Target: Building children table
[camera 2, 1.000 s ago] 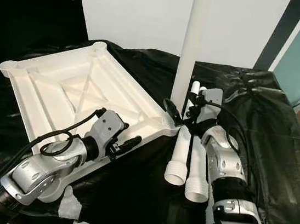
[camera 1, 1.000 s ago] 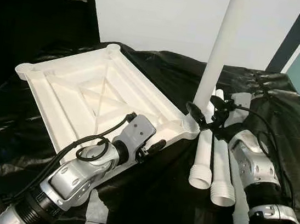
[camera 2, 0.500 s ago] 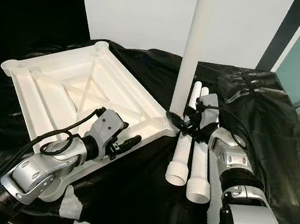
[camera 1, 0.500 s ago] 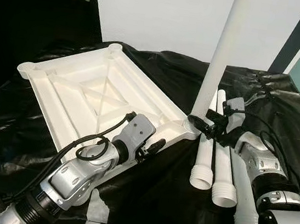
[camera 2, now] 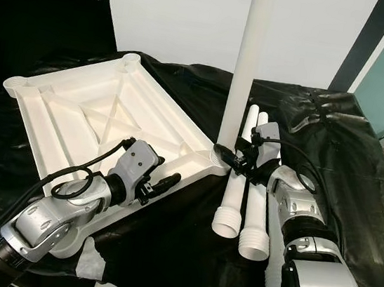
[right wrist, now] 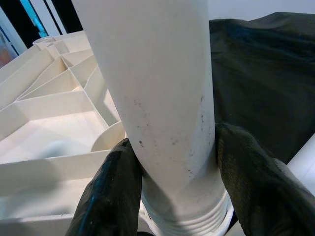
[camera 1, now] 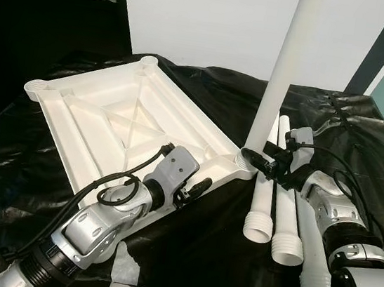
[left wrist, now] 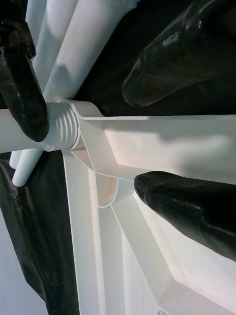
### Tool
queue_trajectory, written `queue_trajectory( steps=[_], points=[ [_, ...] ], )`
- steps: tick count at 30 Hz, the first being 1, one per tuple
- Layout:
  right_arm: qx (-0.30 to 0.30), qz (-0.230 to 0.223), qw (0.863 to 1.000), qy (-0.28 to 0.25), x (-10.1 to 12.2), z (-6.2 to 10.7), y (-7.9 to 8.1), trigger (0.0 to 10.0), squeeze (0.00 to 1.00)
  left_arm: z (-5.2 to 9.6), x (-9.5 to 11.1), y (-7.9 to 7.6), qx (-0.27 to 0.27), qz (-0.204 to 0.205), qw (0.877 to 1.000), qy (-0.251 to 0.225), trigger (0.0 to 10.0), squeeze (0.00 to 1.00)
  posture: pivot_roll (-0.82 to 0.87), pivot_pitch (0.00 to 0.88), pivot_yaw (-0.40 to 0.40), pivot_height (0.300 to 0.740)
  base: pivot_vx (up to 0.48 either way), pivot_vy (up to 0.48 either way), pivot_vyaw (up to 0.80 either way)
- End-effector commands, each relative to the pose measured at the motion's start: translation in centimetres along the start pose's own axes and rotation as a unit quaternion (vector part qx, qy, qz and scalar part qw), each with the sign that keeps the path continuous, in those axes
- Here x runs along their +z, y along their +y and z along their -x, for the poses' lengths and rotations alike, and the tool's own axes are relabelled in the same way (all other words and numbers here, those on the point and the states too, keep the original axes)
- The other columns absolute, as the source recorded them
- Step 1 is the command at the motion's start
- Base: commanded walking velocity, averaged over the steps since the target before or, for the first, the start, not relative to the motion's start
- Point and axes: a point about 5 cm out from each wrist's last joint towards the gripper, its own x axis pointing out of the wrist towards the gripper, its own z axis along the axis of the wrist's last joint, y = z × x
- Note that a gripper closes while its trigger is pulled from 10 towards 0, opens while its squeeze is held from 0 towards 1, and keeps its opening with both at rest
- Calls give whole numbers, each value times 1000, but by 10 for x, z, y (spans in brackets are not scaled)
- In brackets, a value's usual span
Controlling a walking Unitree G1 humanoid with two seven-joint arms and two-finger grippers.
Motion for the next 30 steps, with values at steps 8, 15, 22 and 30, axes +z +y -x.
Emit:
queue_trajectory(
  steps=[8, 15, 22, 30],
  points=[
    [-153, -51, 987, 5, -22, -19, 34, 10000, 0, 2, 0, -9, -76, 0, 997, 2, 10000, 0, -20, 0, -8, 740, 0, 0, 0],
    [-243, -116, 963, -12, -36, -28, 68, 10000, 0, 2, -1, -9, -78, 0, 997, 1, 10000, 0, -22, 0, -8, 740, 0, 0, 0],
    [-241, -156, 958, -25, -32, -41, 102, 10000, 0, 1, 0, -10, -83, -2, 997, 1, 10000, 0, -26, 0, 1, 740, 0, 0, 0],
    [-261, -122, 957, -39, -32, -28, 91, 10000, 494, 1, -1, -7, -81, -6, 997, 4, 10000, 0, -26, 0, 3, 740, 0, 0, 0]
  ],
)
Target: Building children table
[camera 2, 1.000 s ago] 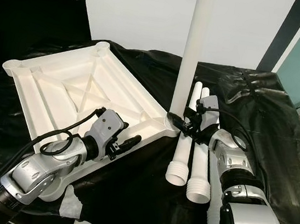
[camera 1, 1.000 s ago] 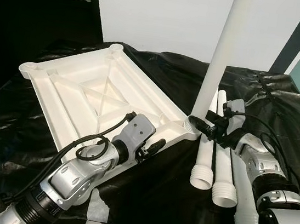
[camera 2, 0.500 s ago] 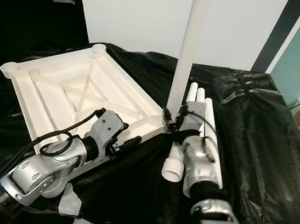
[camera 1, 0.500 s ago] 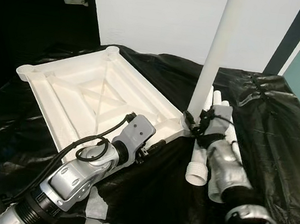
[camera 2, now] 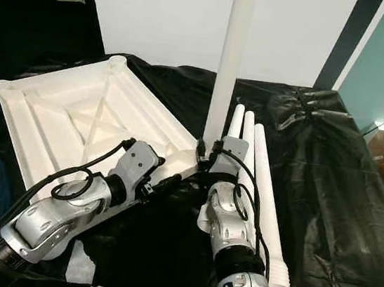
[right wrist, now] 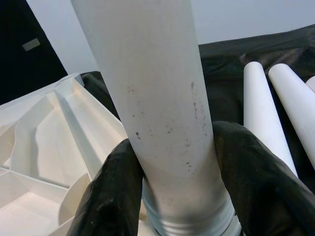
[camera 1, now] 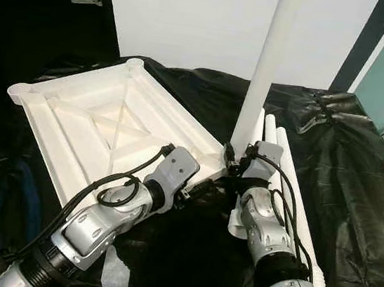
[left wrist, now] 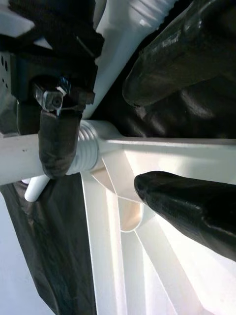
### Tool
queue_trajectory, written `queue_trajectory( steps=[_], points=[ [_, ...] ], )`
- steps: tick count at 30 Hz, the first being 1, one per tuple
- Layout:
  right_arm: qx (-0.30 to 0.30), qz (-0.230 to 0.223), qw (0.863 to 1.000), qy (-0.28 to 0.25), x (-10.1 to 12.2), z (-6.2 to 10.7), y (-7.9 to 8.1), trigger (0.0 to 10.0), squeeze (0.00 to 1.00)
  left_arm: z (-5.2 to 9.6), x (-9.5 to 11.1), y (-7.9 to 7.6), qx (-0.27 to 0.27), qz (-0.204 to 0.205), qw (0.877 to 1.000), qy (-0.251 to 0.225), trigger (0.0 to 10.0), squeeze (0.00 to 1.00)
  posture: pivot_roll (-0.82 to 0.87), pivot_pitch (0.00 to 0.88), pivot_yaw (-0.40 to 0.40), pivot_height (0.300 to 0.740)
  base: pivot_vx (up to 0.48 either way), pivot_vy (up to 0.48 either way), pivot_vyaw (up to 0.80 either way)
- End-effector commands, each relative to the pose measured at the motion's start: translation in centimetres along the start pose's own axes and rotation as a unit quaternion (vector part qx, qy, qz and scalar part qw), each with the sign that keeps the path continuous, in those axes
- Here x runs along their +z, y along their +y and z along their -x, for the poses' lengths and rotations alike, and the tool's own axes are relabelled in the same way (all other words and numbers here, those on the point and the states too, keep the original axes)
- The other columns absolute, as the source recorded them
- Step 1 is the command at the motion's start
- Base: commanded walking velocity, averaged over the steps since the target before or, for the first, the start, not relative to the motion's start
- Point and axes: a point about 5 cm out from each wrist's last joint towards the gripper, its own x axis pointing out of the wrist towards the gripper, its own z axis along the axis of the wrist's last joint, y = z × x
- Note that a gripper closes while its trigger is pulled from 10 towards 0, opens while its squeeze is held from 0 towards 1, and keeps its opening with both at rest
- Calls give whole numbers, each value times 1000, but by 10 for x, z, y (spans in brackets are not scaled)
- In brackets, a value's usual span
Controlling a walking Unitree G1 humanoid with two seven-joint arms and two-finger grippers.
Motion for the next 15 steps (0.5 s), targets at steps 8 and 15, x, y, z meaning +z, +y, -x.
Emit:
queue_trajectory(
  steps=[8, 15],
  points=[
    [14, 3, 1000, 10, -10, 16, -10, 10000, 1000, 2, -1, 1, -70, -10, 997, 8, 10000, 0, -32, 0, 6, 740, 0, 0, 0],
    [47, -8, 999, 1, -6, 25, -9, 10000, 1000, 10, 0, 32, -22, -28, 999, 15, 10000, 0, -35, 0, 7, 740, 0, 0, 0]
  ],
)
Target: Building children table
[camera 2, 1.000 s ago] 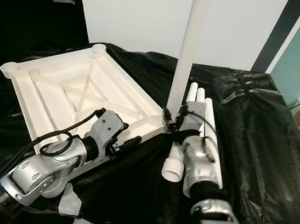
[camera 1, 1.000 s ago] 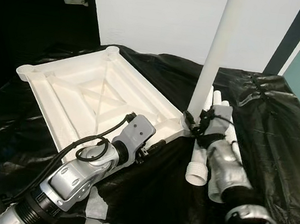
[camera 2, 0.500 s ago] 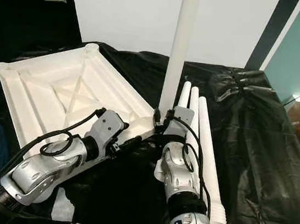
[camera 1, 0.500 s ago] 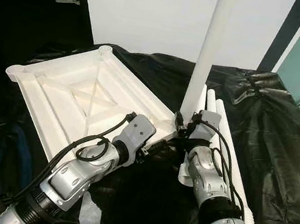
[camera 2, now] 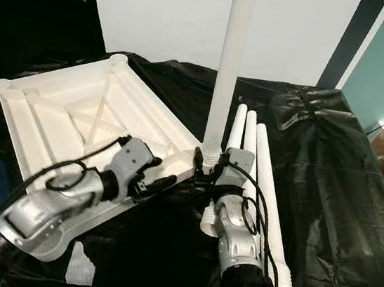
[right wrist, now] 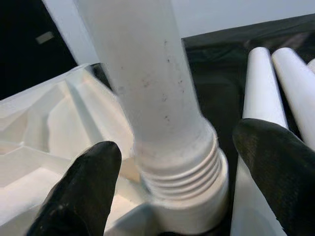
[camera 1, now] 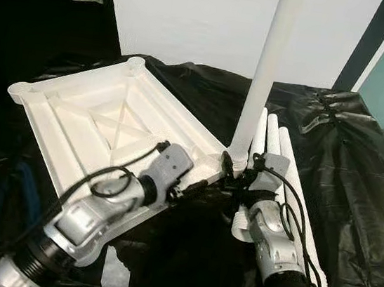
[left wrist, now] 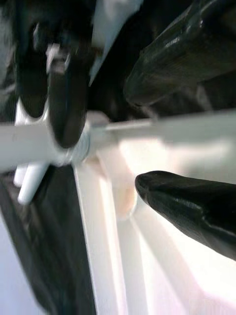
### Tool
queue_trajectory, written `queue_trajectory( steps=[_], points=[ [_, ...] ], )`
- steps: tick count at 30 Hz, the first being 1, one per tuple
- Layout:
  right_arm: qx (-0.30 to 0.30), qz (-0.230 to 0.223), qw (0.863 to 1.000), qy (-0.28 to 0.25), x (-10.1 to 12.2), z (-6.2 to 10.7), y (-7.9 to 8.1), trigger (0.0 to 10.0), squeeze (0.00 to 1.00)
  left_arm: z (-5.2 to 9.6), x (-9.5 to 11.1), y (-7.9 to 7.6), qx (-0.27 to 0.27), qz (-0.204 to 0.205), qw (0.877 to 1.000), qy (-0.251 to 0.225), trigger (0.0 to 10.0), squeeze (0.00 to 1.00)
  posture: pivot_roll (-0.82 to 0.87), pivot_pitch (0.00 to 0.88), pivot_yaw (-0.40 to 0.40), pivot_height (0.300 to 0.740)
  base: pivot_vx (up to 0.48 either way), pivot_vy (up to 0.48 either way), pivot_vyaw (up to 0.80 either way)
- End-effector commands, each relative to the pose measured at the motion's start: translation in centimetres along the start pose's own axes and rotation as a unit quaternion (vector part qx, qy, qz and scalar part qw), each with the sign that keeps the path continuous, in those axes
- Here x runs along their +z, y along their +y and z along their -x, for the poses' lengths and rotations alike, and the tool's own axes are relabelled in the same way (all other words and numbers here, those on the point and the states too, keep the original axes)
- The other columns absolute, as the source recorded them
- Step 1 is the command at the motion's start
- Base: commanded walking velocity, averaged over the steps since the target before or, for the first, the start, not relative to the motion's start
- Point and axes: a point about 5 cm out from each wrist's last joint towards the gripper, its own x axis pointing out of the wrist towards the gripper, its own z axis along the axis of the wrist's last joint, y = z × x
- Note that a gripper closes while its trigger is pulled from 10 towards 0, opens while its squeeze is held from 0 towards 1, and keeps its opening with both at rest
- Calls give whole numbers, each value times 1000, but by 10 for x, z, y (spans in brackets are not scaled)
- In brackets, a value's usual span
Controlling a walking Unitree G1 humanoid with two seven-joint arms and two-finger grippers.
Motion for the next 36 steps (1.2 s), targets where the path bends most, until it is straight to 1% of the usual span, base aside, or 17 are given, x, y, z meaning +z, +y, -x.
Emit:
queue_trajectory(
  steps=[1, 5, 6, 7, 13, 14, 15, 18, 21, 24, 26, 28, 31, 33, 34, 35, 36],
  points=[
    [37, -3, 999, 16, -4, 6, 8, 10000, 0, 8, -1, 19, 27, -15, 999, 10, 10000, 0, -32, 0, 7, 740, 0, 0, 0],
    [63, 2, 998, 27, -6, 12, 11, 10000, 0, 17, -1, 36, 52, -24, 998, 18, 10000, 0, -32, 0, 8, 740, 0, 0, 0],
    [63, 2, 998, 27, -6, 12, 11, 10000, 0, 17, -1, 36, 52, -24, 998, 18, 10000, 0, -32, 0, 8, 740, 0, 0, 0],
    [86, 4, 996, 38, -7, 15, 15, 10000, 0, 23, -3, 46, 65, -34, 997, 30, 10000, 0, -31, 0, 13, 740, 0, 0, 0],
    [115, 14, 992, 50, -5, 17, 24, 10000, 0, 32, -9, 58, 67, -49, 995, 55, 10000, 0, -35, 0, 16, 740, 0, 0, 0],
    [124, 7, 990, 61, -5, 18, 27, 10000, 0, 36, -15, 62, 69, -62, 993, 72, 10000, 0, -33, 0, 18, 740, 0, 0, 0],
    [136, -5, 987, 85, -4, 18, 34, 10000, 0, 44, -26, 70, 73, -86, 987, 111, 10000, 0, -33, 0, 18, 740, 0, 0, 0],
    [140, -12, 986, 93, -4, 18, 36, 10000, 0, 47, -29, 73, 74, -93, 985, 123, 10000, 0, -33, 0, 18, 740, 0, 0, 0],
    [122, -9, 983, 134, -4, 14, 35, 10000, 0, 61, -39, 82, 75, -109, 977, 165, 10000, 0, -27, 0, 16, 740, 0, 0, 0],
    [118, -6, 983, 142, -4, 13, 34, 10000, 0, 64, -41, 83, 75, -113, 976, 170, 10000, 0, -27, 0, 16, 740, 0, 0, 0],
    [120, 27, 979, 163, -4, 10, 34, 10000, 0, 71, -43, 87, 74, -117, 974, 182, 10000, 0, -23, 0, 14, 740, 0, 0, 0],
    [121, 41, 975, 184, -5, 10, 34, 10000, 0, 75, -45, 90, 74, -119, 972, 189, 10000, 0, -23, 0, 14, 740, 0, 0, 0],
    [120, 43, 971, 201, -7, 9, 35, 10000, 0, 76, -46, 91, 77, -120, 971, 192, 10000, 0, -16, 0, 9, 740, 0, 0, 0],
    [111, 44, 967, 226, -8, 9, 36, 10000, 0, 80, -49, 86, 61, -116, 971, 202, 10000, 0, -12, 0, 5, 740, 0, 0, 0],
    [111, 44, 967, 226, -8, 9, 36, 10000, 0, 80, -49, 86, 61, -116, 971, 202, 10000, 0, -12, 0, 5, 740, 0, 0, 0],
    [107, 52, 964, 239, -9, 9, 36, 10000, 0, 81, -52, 82, 49, -111, 971, 207, 10000, 0, -11, 0, 4, 740, 0, 0, 0],
    [103, 58, 963, 242, -8, 9, 34, 10000, 0, 83, -58, 73, 22, -106, 969, 220, 10000, 0, -10, 0, 3, 740, 0, 0, 0]
  ],
)
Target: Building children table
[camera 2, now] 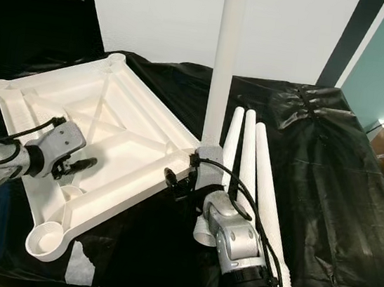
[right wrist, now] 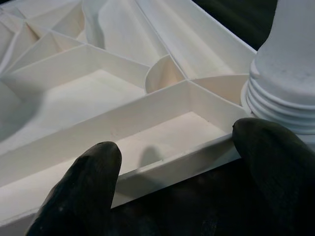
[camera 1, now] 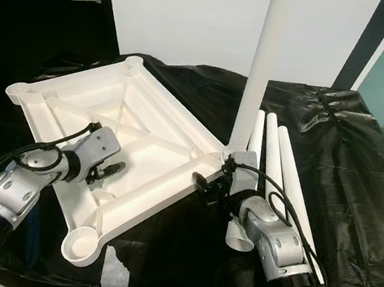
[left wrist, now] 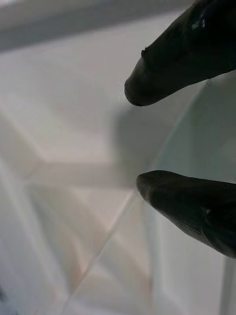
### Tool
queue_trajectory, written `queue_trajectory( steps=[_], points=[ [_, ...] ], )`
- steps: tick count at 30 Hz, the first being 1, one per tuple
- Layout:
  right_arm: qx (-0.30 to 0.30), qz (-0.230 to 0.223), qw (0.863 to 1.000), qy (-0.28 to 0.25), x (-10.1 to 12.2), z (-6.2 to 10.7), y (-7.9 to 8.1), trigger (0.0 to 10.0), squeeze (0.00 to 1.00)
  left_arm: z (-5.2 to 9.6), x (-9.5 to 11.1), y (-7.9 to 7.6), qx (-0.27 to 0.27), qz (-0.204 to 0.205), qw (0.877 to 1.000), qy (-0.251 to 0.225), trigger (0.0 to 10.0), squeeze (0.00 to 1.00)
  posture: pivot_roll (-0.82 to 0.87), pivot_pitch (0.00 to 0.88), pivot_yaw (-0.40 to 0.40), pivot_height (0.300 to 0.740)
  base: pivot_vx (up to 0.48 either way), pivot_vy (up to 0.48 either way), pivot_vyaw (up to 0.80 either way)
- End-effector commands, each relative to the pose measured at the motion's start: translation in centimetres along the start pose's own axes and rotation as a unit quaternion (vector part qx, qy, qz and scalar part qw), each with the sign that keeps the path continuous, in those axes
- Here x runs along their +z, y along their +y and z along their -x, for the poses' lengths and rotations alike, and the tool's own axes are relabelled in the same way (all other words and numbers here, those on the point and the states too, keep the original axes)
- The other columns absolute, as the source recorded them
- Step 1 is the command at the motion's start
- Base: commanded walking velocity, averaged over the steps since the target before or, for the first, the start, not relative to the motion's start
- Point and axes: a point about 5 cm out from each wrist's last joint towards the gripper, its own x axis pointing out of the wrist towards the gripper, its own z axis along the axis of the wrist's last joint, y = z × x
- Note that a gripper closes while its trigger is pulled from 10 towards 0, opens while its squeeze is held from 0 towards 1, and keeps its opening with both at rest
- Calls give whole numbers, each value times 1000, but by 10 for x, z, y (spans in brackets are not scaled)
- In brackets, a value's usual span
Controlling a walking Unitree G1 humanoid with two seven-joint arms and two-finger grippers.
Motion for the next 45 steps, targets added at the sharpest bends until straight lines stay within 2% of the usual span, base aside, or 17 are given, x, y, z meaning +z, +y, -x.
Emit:
queue_trajectory(
  steps=[1, 4, 5, 6, 10, 11, 13, 15, 19, 23, 29, 35, 36, 38, 39, 42, 45],
  points=[
    [-8, -1, 999, 48, -16, 0, -1, 10000, 0, 1, -3, -7, -27, -5, 1000, 12, 10000, 0, -10, 0, 3, 740, 0, 0, 0],
    [-7, 16, 999, 51, -15, 0, -2, 10000, 0, 2, -7, -18, -57, 1, 998, 19, 10000, 0, -10, 0, 3, 740, 0, 0, 0],
    [-6, 40, 997, 62, -18, 0, -2, 10000, 0, 1, -8, -33, -95, 8, 995, 19, 10000, 0, -10, 0, 2, 740, 0, 0, 0],
    [-5, 43, 997, 64, -19, 0, -3, 10000, 0, -1, -8, -40, -111, 10, 994, 18, 10000, 0, -10, 0, 0, 740, 0, 0, 0],
    [-4, 50, 996, 73, -22, 1, -4, 10000, 0, -6, -5, -59, -151, 10, 988, 11, 10000, 0, -11, 0, -1, 740, 0, 0, 0],
    [-4, 50, 996, 73, -22, 1, -4, 10000, 0, -6, -5, -59, -151, 10, 988, 11, 10000, 0, -11, 0, -1, 740, 0, 0, 0],
    [-1, 54, 995, 85, -27, 1, -6, 10000, 0, -14, 2, -73, -162, 18, 987, -7, 10000, 0, -15, 0, 1, 740, 0, 0, 0],
    [-1, 57, 995, 87, -28, 1, -6, 10000, 0, -16, 5, -76, -166, 21, 986, -13, 10000, 0, -15, 0, 1, 740, 0, 0, 0],
    [3, 66, 993, 96, -35, 1, -8, 10000, 0, -29, 20, -96, -174, 41, 983, -45, 10000, 0, -22, 0, 3, 740, 0, 0, 0],
    [5, 68, 993, 94, -35, 1, -10, 10000, 0, -36, 32, -100, -160, 61, 983, -65, 10000, 0, -27, 0, 4, 740, 0, 0, 0],
    [4, 73, 993, 90, -37, 1, -14, 10000, 0, -40, 42, -97, -142, 67, 984, -88, 10000, 0, -28, 0, -1, 740, 0, 0, 0],
    [-9, 74, 994, 75, -31, 3, -19, 10000, 0, -25, 34, -64, -115, 69, 987, -90, 10000, 0, -23, 0, -8, 740, 0, 0, 0],
    [-9, 74, 994, 75, -31, 3, -19, 10000, 0, -25, 34, -64, -115, 69, 987, -90, 10000, 0, -23, 0, -8, 740, 0, 0, 0],
    [-24, 79, 994, 65, -27, 8, -23, 10000, 0, -12, 29, -46, -111, 70, 987, -91, 10000, 0, -23, 0, -5, 740, 0, 0, 0],
    [-24, 79, 994, 65, -27, 8, -23, 10000, 0, -12, 29, -46, -111, 70, 987, -91, 10000, 0, -23, 0, -5, 740, 0, 0, 0],
    [-52, 93, 993, 53, -26, 16, -28, 10000, 0, 2, 28, -27, -105, 70, 988, -91, 10000, 0, -28, 0, 3, 740, 0, 0, 0],
    [-65, 96, 992, 47, -25, 20, -30, 10000, 0, 4, 26, -21, -96, 67, 990, -85, 10000, 0, -29, 0, 7, 740, 0, 0, 0]
  ],
)
